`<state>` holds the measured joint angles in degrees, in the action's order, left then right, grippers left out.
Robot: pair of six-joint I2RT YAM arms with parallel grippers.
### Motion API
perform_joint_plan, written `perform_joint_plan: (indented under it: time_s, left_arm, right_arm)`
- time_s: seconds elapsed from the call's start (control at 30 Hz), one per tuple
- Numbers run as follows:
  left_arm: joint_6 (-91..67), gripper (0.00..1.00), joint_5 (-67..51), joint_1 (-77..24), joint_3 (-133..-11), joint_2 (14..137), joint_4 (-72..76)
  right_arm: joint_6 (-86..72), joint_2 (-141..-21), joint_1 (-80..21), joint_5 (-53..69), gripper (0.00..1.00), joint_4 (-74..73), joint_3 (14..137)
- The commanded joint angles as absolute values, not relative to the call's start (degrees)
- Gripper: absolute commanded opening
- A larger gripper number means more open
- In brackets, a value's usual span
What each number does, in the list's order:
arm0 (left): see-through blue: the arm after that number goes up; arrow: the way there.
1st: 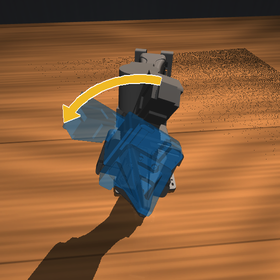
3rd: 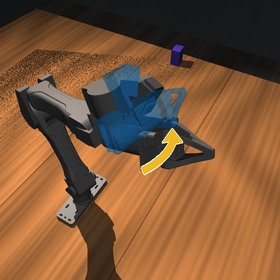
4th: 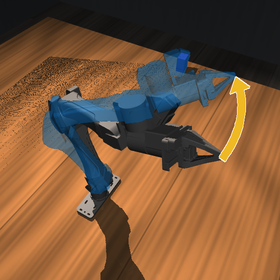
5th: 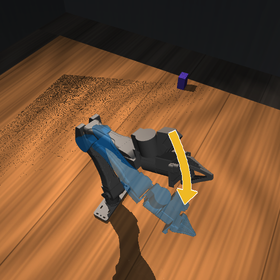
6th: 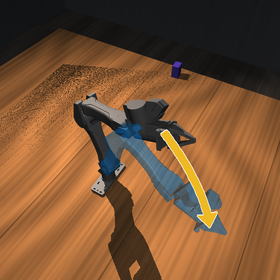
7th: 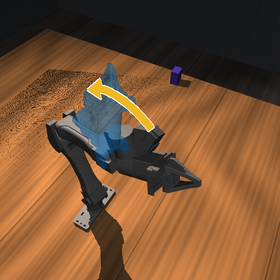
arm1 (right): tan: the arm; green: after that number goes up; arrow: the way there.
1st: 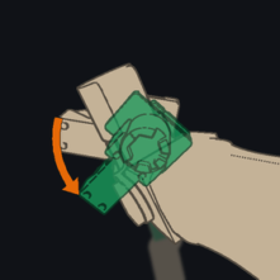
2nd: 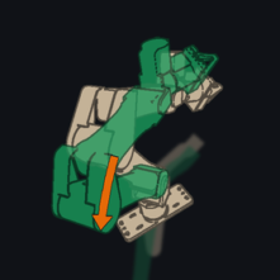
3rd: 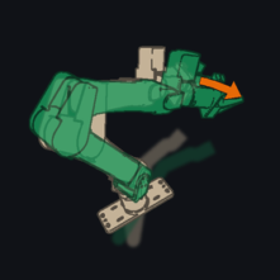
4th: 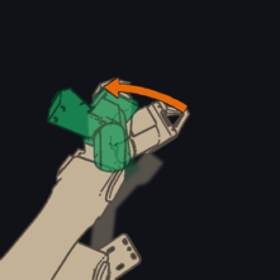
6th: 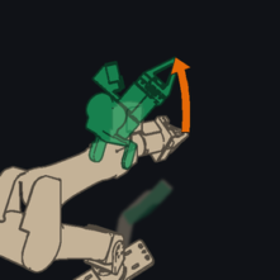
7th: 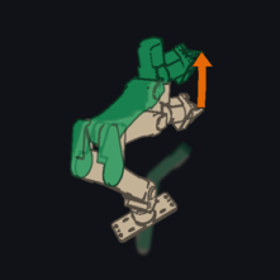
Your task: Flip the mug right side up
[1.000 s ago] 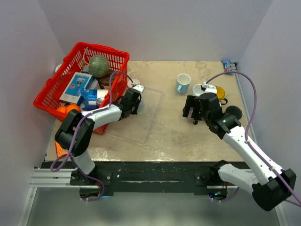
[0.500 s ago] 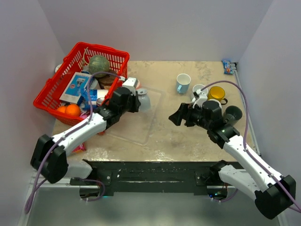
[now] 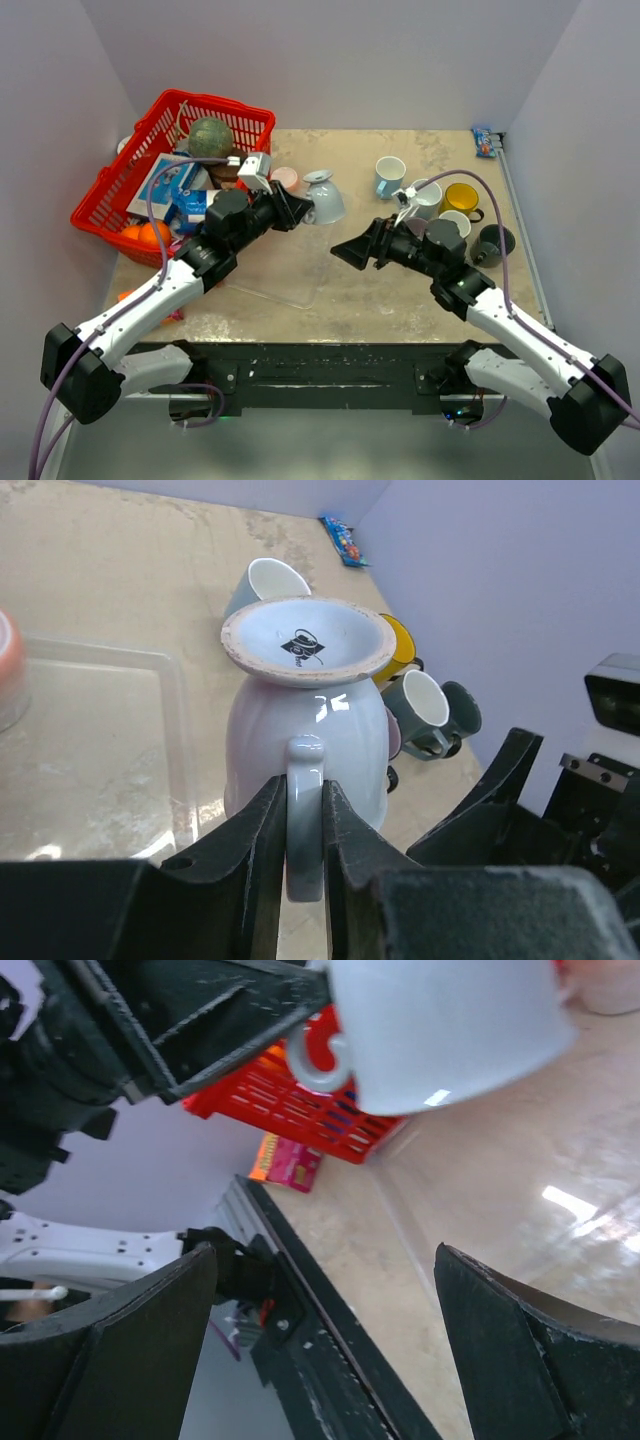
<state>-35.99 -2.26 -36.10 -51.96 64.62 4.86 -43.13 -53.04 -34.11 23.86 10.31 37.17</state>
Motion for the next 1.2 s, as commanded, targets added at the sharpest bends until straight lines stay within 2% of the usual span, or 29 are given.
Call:
perform_joint_plan:
  time_s: [0.0,0.1,0.57,0.77,1.0,1.17]
  left_arm:
    - [-41.48,0.0,-3.78,-36.91,-50.81,62.49,19.93]
    - [-44.81,0.0,-3.87,-37.18,-49.05,61.79,24.59]
    - [-65.99,0.0,-1.85,-37.53,-46.5,62.93,30.14]
    - [-77.15,0.0,-1.32,-37.53,-43.16,63.72,35.76]
    - [-93.84,0.0,-1.06,-37.88,-35.79,66.61,48.57]
    - [-99.75,0.0,2.19,-39.11,-31.82,68.9,57.38]
  right_arm:
    - [-51.12,-55.45,-40.07,20.13,0.92,23.69,37.54]
    - [-55.97,-56.34,-42.18,16.71,0.91,31.61,34.73]
    - [-72.42,-59.06,-46.05,-1.22,0.83,41.13,28.83]
    - [-69.35,-61.69,-47.63,-5.62,0.81,46.22,29.88]
    - [-65.93,-66.44,-50.01,-10.71,0.79,52.46,31.02]
    - [-62.67,-67.94,-52.38,-17.39,0.76,54.31,30.94]
